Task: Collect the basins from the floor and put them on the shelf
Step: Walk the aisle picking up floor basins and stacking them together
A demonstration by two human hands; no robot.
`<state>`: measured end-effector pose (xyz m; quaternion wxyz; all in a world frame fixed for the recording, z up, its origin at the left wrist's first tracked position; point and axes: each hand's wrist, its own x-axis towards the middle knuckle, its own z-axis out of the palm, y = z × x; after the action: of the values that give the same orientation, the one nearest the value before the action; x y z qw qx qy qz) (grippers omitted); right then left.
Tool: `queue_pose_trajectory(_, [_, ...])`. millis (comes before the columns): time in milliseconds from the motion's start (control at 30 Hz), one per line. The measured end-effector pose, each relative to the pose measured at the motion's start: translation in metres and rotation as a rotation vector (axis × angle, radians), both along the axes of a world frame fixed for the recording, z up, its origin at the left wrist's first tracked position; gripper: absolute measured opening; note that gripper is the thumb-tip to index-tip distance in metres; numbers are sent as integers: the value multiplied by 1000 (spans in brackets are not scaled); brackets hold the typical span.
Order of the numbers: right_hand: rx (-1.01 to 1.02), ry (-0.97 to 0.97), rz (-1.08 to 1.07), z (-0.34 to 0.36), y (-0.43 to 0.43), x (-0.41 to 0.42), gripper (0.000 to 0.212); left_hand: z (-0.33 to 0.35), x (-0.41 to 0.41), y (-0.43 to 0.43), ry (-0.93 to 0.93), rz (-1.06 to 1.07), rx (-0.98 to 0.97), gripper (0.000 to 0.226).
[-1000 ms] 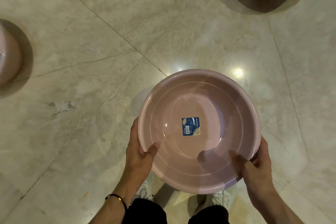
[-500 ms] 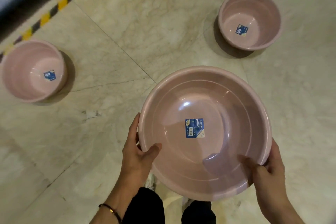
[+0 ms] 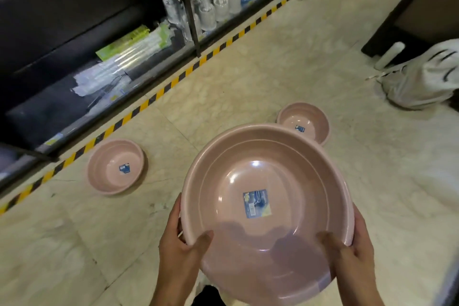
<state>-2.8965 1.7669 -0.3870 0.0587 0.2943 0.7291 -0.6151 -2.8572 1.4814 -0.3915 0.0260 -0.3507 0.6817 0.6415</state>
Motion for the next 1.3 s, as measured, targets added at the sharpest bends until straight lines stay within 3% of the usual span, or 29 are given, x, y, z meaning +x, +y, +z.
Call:
queue_pose_trajectory(300, [-42,83,162,159,-13,11,97,177,26,-18,63,129,-31,97])
queue_pose_trajectory(533, [-78,140,264,230,-29,13,110,262,57,-25,126,279,11,90])
queue_pose_trajectory(833, [-95,266,435,285,-103,-8,88,296,79,-77,199,435,19,90])
queue_pose_trajectory(1300, [-178,290,586,299,-293,-9,85,297,101,-244,270,561,-90,92])
